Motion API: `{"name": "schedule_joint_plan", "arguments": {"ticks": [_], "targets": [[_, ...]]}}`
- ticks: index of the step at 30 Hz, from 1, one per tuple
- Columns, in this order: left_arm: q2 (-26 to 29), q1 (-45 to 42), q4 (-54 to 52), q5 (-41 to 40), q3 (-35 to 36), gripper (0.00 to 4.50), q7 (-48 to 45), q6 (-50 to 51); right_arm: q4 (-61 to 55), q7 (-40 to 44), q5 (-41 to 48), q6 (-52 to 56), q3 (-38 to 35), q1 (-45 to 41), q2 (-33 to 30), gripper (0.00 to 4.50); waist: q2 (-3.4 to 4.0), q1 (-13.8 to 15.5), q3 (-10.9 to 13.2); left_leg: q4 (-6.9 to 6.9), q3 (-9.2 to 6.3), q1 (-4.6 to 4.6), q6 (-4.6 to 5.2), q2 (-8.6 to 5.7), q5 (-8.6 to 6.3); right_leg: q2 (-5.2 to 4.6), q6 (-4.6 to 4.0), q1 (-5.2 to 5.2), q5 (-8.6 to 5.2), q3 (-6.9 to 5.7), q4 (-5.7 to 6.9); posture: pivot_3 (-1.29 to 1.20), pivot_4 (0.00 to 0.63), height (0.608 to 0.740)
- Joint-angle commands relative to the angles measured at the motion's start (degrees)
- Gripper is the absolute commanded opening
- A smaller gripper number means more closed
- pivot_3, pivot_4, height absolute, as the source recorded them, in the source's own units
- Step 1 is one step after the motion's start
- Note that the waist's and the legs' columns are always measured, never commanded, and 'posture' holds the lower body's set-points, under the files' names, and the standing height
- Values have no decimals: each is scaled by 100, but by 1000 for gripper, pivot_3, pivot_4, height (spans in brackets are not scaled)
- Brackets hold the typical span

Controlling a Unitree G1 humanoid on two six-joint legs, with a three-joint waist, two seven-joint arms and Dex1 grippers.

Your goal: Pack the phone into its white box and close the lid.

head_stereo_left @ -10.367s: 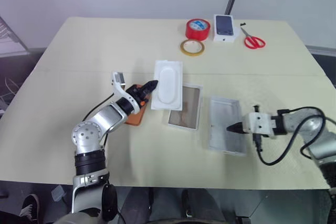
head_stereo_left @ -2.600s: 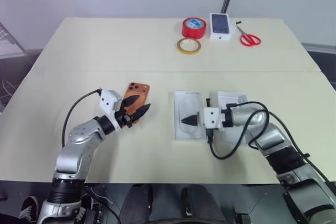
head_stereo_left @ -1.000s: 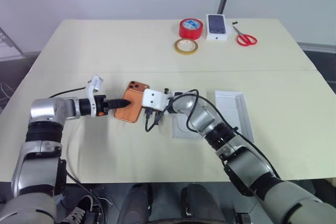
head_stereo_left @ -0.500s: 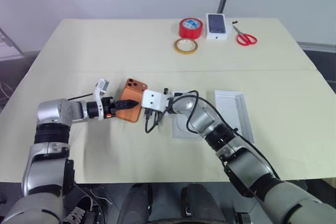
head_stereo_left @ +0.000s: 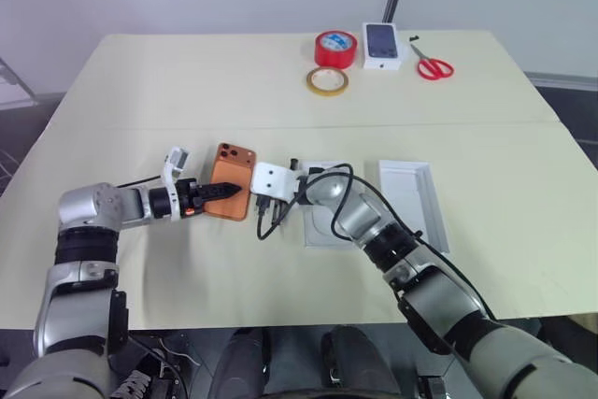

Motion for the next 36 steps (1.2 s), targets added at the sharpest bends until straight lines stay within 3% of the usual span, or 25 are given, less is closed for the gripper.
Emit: {"name": "schedule_joint_plan", "arguments": {"ticks": [1, 3, 9, 13, 21, 26, 31, 34, 36], "targets": [[76, 72, -247, -160, 173, 808, 80, 162, -156, 33, -44, -19, 67, 74, -4, 0, 0, -1, 0, -1, 0, 0, 0, 0, 0, 0, 0, 0, 0, 0, 0, 0, 150, 740], [82, 95, -282, -192, 209, 8, 149, 200, -161, 32, -52, -8, 68, 85, -7, 0, -2, -1, 0, -2, 0, -1, 0, 2, 0, 0, 0, -1, 0, 0, 0, 0, 150, 740], [56, 207, -408, -368, 394, 8, 346, 392, -348, 84, 104, -72, -59, 145, -36, 0, -2, -3, 1, -5, 0, -1, -3, 2, 1, 0, -1, -5, 0, 1, 0, 0, 150, 740], [-270, 327, -490, -741, 1135, 8, 827, 539, -1085, 855, 1296, 604, -736, 322, -18, 0, -8, -1, 9, -6, 0, -6, -3, 2, 1, 0, 0, -8, 0, 2, -1, 0, 150, 740], [-1050, 715, -1383, -1572, 2242, 0, 1640, 1209, -2951, 1782, 2287, 966, -1216, 1239, -1080, 3845, -16, 42, 14, -6, 0, -19, -1, 3, -2, -7, 0, -12, 1, -1, -16, 0, 150, 740], [-1250, 909, -1793, -1741, 2310, 0, 1879, 1135, -3660, 2211, 2241, 229, -1229, 2098, -2114, 3845, -20, 47, 16, -8, 0, -42, -2, 3, -1, -5, 0, -33, 1, -2, -18, 0, 150, 740], [-1395, 978, -1962, -1732, 2124, 0, 1995, 948, -4076, 2349, 2571, -310, -1760, 2978, -2852, 3845, -21, 39, 17, -5, 0, -40, -3, 3, -1, -5, 0, -28, 1, -1, -18, 0, 150, 740], [-1433, 962, -1974, -1767, 2098, 0, 2027, 904, -4084, 2319, 2449, -819, -1906, 3368, -3190, 3080, -25, 39, 19, -3, 0, -39, -3, 2, -1, -5, 1, -25, 1, -1, -18, 0, 150, 740], [-1446, 941, -1962, -1784, 2102, 0, 2043, 904, -4060, 2318, 2421, -1033, -1935, 3536, -3343, 1961, -26, 47, 19, -3, 0, -38, -3, 2, -1, -4, 1, -24, 1, -1, -18, 0, 150, 740]]}}
